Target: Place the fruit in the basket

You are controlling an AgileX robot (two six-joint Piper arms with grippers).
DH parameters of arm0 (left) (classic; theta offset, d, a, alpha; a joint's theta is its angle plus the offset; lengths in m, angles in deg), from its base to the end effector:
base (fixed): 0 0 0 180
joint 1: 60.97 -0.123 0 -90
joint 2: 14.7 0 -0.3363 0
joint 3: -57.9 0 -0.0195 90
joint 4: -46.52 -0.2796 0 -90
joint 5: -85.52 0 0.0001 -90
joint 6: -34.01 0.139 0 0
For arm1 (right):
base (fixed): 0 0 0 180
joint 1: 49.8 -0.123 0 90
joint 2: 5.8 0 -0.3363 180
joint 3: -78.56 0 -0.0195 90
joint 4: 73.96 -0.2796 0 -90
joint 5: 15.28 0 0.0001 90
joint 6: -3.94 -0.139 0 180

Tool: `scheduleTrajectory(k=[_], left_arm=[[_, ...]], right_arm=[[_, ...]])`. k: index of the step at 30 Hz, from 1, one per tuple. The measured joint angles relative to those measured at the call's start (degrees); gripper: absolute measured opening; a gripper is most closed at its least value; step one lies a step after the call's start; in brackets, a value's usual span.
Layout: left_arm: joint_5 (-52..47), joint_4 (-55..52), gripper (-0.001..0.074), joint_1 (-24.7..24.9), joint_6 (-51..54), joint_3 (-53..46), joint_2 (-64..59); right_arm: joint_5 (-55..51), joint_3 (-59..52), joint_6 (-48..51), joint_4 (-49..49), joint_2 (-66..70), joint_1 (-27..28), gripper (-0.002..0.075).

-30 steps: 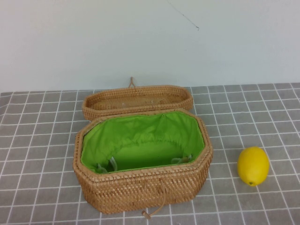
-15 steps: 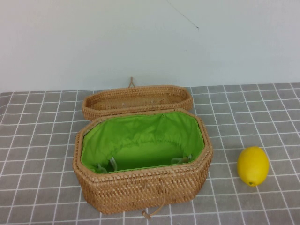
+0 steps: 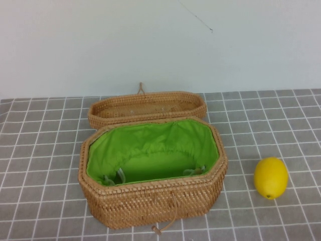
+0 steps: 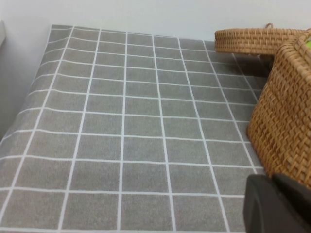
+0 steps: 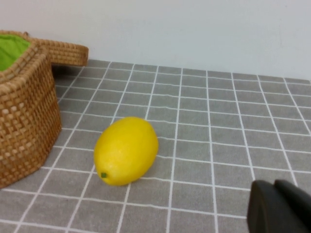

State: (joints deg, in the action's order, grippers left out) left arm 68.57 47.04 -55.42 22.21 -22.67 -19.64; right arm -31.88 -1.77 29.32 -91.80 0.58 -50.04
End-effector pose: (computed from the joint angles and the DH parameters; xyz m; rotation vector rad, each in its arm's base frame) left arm 0.0775 -0.0079 0.1632 -0.1037 1.7909 -0.2258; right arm 0.0789 0.0125 0.1657 -0.1949 1.7784 -0.0218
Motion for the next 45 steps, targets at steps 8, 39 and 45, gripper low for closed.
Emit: scheduleTrajectory(k=[8,39,45], left_arm=[[0.0,0.0,0.0001,0.0,0.0,0.0,0.0],[0.11,0.0,0.0001,0.0,0.0,0.0,-0.1],[0.11,0.0,0.0001,0.0,0.0,0.0,-0.1]], right_arm=[[15.29,0.0,0.0,-16.55,0.0,0.0,-0.0003],[-5.19,55.81,17.3,-11.43,31.16,0.0,-0.0003],[-9.49,60.98,16.8,-16.62,43.27,0.0,-0.0002]])
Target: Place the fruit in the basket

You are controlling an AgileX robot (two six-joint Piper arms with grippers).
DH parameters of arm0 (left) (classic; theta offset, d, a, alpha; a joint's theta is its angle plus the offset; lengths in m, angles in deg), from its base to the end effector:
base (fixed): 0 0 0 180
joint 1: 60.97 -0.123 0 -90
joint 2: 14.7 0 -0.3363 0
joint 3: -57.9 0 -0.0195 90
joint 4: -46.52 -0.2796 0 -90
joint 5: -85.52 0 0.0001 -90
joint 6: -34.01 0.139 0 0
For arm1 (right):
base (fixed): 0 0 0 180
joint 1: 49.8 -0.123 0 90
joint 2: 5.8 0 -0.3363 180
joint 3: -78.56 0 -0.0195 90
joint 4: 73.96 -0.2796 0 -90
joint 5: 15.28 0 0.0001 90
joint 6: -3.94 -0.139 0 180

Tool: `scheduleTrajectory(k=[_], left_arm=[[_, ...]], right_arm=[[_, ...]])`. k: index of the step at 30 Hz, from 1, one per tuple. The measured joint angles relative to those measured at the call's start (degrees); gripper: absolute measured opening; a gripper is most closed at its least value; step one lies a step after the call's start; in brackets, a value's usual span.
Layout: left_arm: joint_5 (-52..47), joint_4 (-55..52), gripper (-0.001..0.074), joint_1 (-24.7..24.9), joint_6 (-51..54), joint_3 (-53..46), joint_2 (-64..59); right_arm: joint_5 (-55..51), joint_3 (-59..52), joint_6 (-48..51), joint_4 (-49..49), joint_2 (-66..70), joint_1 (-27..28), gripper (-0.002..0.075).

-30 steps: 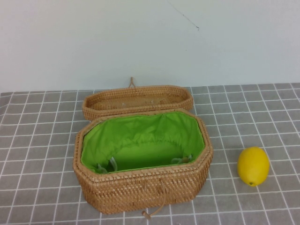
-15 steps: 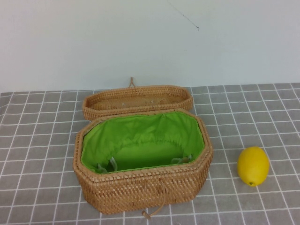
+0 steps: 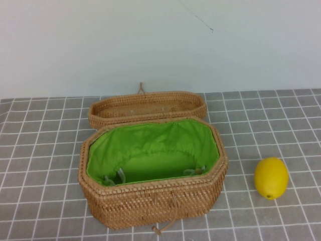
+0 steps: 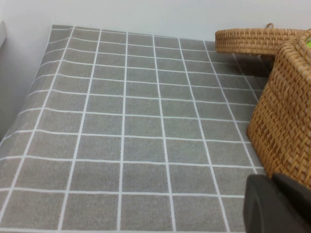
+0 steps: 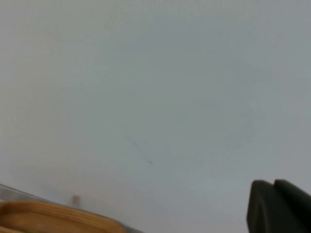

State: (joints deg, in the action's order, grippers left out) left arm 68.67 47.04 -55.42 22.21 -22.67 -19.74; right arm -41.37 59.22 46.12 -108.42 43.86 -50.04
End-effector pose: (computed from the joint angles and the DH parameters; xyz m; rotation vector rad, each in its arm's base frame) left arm 0.0776 -0.0079 0.1633 -0.1037 1.7909 -0.2258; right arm 0.1708 0.0354 0.4953 -0.3428 1.5503 0.0594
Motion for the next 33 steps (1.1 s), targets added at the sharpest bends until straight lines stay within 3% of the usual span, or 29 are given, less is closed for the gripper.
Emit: scheduleTrajectory(k=[3,8,17,25,28,29,31,33], left_arm=[[0.0,0.0,0.0001,0.0,0.0,0.0,0.0],[0.0,0.0,0.0,0.0,0.0,0.0,0.0],[0.0,0.0,0.0001,0.0,0.0,0.0,0.0],[0.0,0.0,0.0001,0.0,0.0,0.0,0.0],[0.0,0.0,0.0001,0.0,0.0,0.0,0.0],[0.0,0.0,0.0001,0.0,0.0,0.0,0.0],[0.0,0.0,0.0001,0.0,0.0,0.0,0.0],[0.0,0.0,0.0001,0.0,0.0,0.0,0.0]], right_arm=[[-2.83,0.0,-0.7,-6.82,3.89,0.0,-0.0002],[-12.24,0.21,-1.53,-4.21,11.16,0.0,-0.0002],[-32.25,8.82,-24.68,17.93,27.03,-0.1,0.0003],[-31.91,11.07,-36.03,25.98,34.65,-10.42,0.0014],[-31.79,11.07,-44.23,29.92,38.25,-14.57,0.0096],[-31.79,11.07,-46.75,30.52,39.6,-15.3,0.0158],[-31.79,11.07,-49.65,29.49,42.4,-15.49,0.0323],[-31.33,11.07,-52.3,27.61,45.35,-15.49,0.0547]])
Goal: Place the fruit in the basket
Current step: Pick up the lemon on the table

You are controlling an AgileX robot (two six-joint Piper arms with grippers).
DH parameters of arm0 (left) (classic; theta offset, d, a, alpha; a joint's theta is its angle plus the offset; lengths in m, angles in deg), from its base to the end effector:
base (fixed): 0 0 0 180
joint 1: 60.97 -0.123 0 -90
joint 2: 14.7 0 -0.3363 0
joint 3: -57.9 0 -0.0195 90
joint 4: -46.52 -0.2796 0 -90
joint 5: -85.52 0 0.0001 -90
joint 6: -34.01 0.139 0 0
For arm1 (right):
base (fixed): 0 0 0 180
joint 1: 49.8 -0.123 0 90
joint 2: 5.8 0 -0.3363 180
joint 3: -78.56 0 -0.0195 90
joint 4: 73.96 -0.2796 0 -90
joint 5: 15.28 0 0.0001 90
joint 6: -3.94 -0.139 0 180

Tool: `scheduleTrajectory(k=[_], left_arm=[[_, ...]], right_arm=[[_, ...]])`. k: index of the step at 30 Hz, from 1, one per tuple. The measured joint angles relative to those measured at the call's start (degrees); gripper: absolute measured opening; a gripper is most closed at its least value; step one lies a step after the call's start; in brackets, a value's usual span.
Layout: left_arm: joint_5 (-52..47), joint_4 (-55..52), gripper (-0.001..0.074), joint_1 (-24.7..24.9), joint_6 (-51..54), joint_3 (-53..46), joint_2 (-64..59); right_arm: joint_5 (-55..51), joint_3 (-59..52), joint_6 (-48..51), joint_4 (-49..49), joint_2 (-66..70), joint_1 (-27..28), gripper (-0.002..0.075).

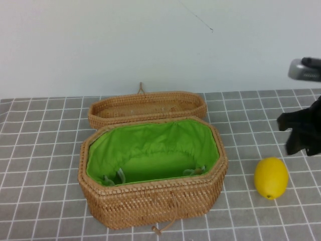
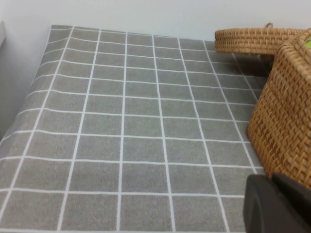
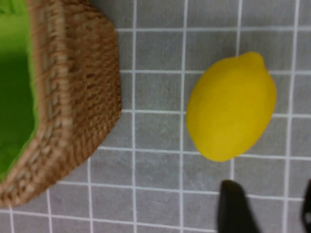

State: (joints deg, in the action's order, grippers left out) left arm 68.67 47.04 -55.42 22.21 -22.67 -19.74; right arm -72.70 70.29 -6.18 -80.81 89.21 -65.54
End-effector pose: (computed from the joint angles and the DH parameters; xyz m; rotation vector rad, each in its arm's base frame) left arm 0.0776 -0.0079 0.1633 -0.1037 1.7909 -0.2258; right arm 0.3350 0.1089 0.2824 -0.0718 2.8259 0.2615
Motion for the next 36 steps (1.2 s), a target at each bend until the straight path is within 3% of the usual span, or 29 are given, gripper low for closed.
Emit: scheduleTrajectory(k=[3,17,20,24,27,36], left_arm=[[0.0,0.0,0.0001,0.0,0.0,0.0,0.0],[0.0,0.0,0.0001,0.0,0.0,0.0,0.0],[0.0,0.0,0.0001,0.0,0.0,0.0,0.0],[0.0,0.0,0.0001,0.0,0.0,0.0,0.0],[0.0,0.0,0.0001,0.0,0.0,0.0,0.0],[-0.11,0.0,0.0001,0.0,0.0,0.0,0.0]], right_arm=[[0.93,0.0,-0.92,-1.63,4.35,0.0,0.0744],[8.01,0.0,-5.51,-1.27,19.79,0.0,0.0724],[8.01,0.0,-4.71,-0.45,20.07,0.0,0.0669],[5.74,2.39,-2.91,0.73,19.95,0.0,0.0455],[1.04,6.47,-1.5,0.84,19.95,0.0,0.0353],[-14.79,30.22,2.45,-7.18,19.95,0.0,0.0337]])
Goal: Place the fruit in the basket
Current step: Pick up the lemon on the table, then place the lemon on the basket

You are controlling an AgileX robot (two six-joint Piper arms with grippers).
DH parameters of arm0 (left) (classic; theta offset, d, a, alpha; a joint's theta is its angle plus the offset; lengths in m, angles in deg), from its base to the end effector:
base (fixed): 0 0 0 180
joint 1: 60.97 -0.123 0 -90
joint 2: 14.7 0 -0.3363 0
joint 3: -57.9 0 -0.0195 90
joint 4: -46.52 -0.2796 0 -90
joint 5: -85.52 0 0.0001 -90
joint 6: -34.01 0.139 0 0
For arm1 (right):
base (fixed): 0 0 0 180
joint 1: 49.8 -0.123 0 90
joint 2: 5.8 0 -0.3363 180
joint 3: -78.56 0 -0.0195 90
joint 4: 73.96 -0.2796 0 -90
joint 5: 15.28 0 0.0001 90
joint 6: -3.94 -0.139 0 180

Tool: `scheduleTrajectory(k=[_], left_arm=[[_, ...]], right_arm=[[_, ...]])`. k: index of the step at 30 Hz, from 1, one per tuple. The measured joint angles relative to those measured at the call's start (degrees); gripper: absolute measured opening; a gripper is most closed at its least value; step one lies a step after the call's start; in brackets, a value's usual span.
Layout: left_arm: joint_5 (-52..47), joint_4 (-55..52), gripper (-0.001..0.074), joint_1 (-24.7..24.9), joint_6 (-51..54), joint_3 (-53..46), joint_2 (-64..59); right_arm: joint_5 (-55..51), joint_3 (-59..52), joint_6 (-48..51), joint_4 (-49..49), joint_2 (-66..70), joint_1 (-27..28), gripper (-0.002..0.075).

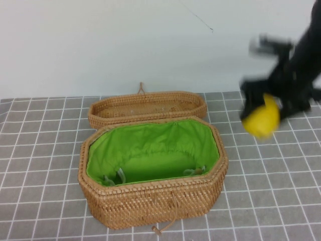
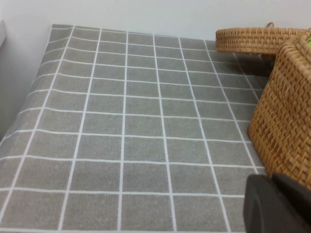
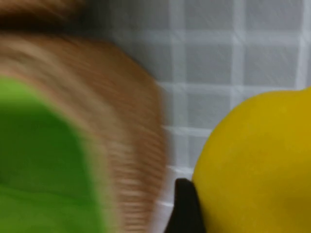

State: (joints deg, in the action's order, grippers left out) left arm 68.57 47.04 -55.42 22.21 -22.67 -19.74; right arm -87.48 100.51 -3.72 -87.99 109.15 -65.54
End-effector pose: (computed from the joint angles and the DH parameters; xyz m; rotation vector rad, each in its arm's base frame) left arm 0.0775 -0.0079 0.1631 -0.1038 1.7926 -0.2257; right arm 0.4318 0.1551 0.3023 -0.1399 2.9055 0.4241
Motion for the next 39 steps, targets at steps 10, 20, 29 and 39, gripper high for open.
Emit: scheduleTrajectory(k=[10,20,29,39], left_arm=[[0.0,0.0,0.0001,0.0,0.0,0.0,0.0],[0.0,0.0,0.0001,0.0,0.0,0.0,0.0],[0.0,0.0,0.0001,0.0,0.0,0.0,0.0],[0.0,0.0,0.0001,0.0,0.0,0.0,0.0]], right_arm=[[-0.61,15.42,12.88,-10.37,0.0,-7.81,0.0338],[-2.43,15.42,15.14,-3.15,5.94,-20.56,0.0338],[-2.57,15.42,10.71,0.31,15.63,-20.67,0.0338],[-2.7,15.42,7.24,1.0,18.16,-20.56,0.0677]])
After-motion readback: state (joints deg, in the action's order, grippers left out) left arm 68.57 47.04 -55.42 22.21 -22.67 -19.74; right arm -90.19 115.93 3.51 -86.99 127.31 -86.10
